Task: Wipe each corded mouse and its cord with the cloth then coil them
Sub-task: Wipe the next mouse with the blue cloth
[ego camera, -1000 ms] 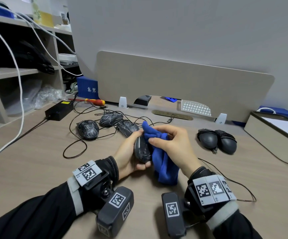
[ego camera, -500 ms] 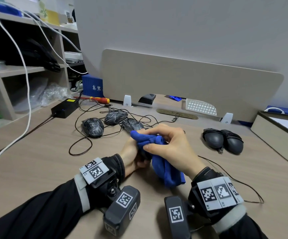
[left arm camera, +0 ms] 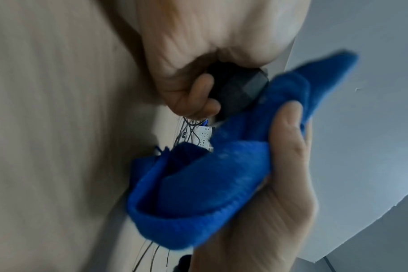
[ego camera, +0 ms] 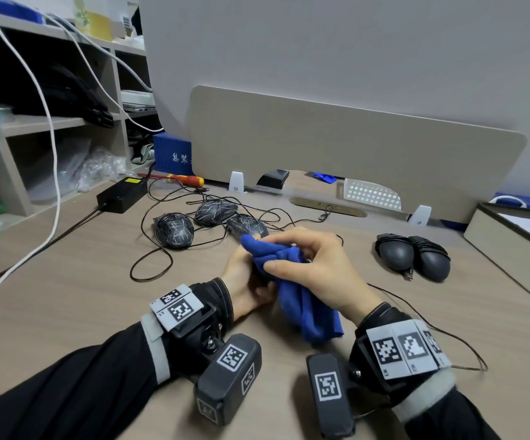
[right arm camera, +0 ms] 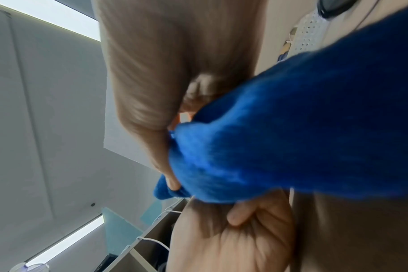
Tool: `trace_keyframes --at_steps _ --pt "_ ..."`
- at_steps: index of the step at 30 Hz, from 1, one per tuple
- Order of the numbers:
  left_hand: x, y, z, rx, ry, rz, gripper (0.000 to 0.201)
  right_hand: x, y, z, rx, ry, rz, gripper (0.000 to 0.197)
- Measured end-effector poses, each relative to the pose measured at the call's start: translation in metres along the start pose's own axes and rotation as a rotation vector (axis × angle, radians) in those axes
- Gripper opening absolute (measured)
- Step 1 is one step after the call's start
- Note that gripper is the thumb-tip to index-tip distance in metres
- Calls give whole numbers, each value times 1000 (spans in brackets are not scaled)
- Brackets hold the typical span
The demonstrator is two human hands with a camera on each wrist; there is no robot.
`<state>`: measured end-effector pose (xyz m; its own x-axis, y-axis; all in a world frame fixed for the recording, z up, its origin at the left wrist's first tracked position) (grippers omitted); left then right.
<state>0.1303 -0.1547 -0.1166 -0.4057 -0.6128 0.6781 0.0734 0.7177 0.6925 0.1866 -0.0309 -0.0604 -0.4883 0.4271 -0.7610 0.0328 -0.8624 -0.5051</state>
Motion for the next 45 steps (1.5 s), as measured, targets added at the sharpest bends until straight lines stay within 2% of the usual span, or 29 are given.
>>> trace_keyframes --at_steps 2,4,6,8,11,13,14,17,20,23,26,31,33,36,37,39,41,42,43,45 --pt "1 -3 0 -24 -28 -27 58 6 -1 1 -6 34 -47 43" --pt "6 -4 0 -22 -77 -77 43 17 -7 3 65 76 -190 42" --pt "9 -4 -1 -32 -106 -137 32 23 -13 3 111 131 -284 33" --pt "8 -1 -4 -86 -105 -143 40 20 -13 2 132 141 -223 30" --pt "8 4 -9 -132 -71 -111 46 5 -5 -1 24 77 63 31" --pt "11 4 -14 -155 -95 -138 57 6 -5 -1 5 74 39 36" --pt "12 3 -14 -176 -115 -177 57 12 -7 0 47 87 -29 38" --pt "14 2 -14 -254 -183 -283 38 25 -17 2 246 213 -158 37" --pt "13 1 -15 -349 -254 -321 38 24 -24 1 406 201 -21 28" --pt "14 3 -18 -391 -248 -300 44 17 -25 -1 368 121 93 26" --pt "16 2 -18 -335 -181 -273 58 14 -20 -1 210 72 13 27" --pt "13 5 -23 -304 -130 -76 50 16 -21 0 73 5 -88 28" --pt "10 7 -23 -315 -111 -18 47 21 -20 2 98 42 -105 28" --pt "7 10 -22 -286 -91 2 42 30 -22 4 257 98 -185 28" --pt "7 10 -21 -263 -72 1 42 29 -22 4 267 91 -199 29" --pt "8 8 -21 -195 -27 -21 45 23 -16 2 134 45 -174 32" --pt "10 5 -19 -123 -36 -41 45 14 -6 -2 -64 -12 -156 32" --pt "11 4 -19 -102 -45 -39 45 11 -3 -1 -106 -30 -168 33" --pt "11 4 -20 -95 -46 -24 46 12 -2 0 -78 -22 -170 32" --pt "8 7 -21 -101 -31 30 45 21 -8 4 132 47 -169 31"
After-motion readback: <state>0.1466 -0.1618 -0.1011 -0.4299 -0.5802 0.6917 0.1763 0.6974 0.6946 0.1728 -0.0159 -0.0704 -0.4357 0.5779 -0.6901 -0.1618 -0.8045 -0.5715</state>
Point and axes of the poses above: each hand's wrist, its own z-axis towards the middle knuckle, its own y-axis out of the palm, x = y × z, the point moved 1 cm from there along z, towards the middle knuckle, and after that the axes turned 12 degrees about -z, right-handed, at the moved point
